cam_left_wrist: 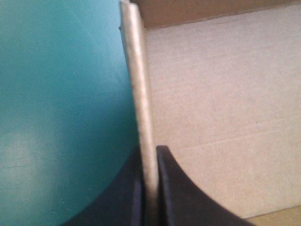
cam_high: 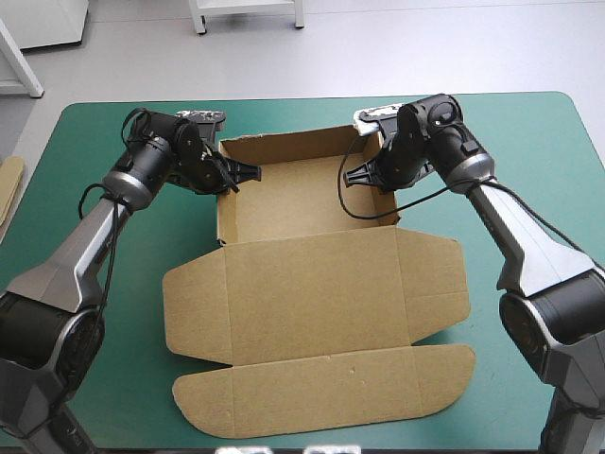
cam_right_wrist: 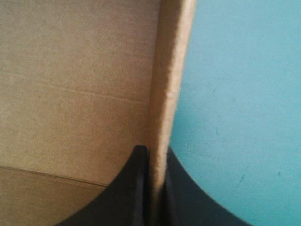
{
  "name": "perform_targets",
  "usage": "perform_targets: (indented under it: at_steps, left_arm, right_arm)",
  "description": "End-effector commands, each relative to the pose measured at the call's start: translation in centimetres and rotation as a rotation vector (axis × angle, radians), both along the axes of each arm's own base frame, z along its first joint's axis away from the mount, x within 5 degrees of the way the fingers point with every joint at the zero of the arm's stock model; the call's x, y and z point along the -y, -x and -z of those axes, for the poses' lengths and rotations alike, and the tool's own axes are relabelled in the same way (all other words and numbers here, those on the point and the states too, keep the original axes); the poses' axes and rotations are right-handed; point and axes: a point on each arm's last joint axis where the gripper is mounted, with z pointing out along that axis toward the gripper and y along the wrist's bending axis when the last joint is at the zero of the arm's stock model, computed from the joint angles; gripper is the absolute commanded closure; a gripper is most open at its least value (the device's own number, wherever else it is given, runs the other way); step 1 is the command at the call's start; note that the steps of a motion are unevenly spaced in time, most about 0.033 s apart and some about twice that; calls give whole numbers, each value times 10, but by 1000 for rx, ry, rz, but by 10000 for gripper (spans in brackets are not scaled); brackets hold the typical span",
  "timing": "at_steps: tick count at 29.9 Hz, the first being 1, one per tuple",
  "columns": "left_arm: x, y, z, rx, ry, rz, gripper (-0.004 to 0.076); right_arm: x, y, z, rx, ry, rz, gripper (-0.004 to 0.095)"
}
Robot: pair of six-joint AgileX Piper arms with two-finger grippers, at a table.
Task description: Fold the box
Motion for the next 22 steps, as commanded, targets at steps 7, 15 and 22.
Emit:
perform_targets:
  at_steps: [7, 15, 22]
  left_arm:
    - [2, -6, -11, 75, 2, 15, 732]
    - [5, -13, 1, 61, -13, 29, 732]
    - [8, -24, 27, -2, -35, 37, 732]
  right_arm:
    - [3, 8, -19, 39, 1, -24, 911]
    - [-3, -6, 10, -25, 29, -24, 911]
    - [-9, -20, 39, -71, 51, -27, 911]
